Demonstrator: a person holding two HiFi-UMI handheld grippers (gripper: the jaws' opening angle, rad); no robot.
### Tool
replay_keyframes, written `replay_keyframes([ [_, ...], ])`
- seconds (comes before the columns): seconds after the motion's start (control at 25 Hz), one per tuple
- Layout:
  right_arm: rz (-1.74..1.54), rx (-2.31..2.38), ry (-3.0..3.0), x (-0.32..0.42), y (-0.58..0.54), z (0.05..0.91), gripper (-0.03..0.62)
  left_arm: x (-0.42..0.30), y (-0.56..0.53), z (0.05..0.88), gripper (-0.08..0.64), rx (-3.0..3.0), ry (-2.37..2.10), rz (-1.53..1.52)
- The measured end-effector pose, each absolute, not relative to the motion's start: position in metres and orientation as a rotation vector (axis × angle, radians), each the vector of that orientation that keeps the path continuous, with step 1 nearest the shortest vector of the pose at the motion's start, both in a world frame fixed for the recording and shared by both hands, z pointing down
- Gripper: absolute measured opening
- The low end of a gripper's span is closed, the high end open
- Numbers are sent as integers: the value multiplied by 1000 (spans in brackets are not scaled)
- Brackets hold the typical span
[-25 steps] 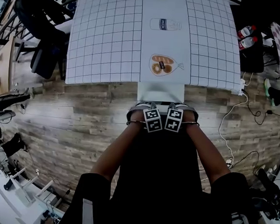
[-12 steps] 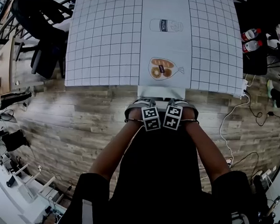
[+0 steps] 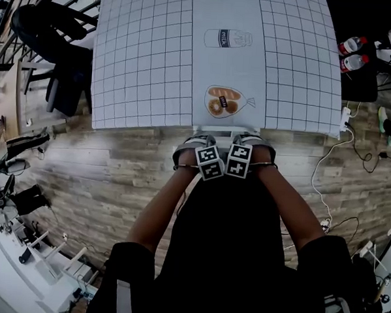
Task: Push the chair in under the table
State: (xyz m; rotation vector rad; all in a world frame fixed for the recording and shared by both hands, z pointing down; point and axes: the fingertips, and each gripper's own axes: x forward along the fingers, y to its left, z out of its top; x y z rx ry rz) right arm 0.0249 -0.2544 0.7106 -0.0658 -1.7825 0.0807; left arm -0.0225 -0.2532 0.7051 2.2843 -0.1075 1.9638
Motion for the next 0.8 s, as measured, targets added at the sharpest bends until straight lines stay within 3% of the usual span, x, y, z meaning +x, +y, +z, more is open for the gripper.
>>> replay_keyframes([
  [0.8,45,-55,-1785,35,-298,726,84,-14,-295,721,101,2250,-142,1998],
])
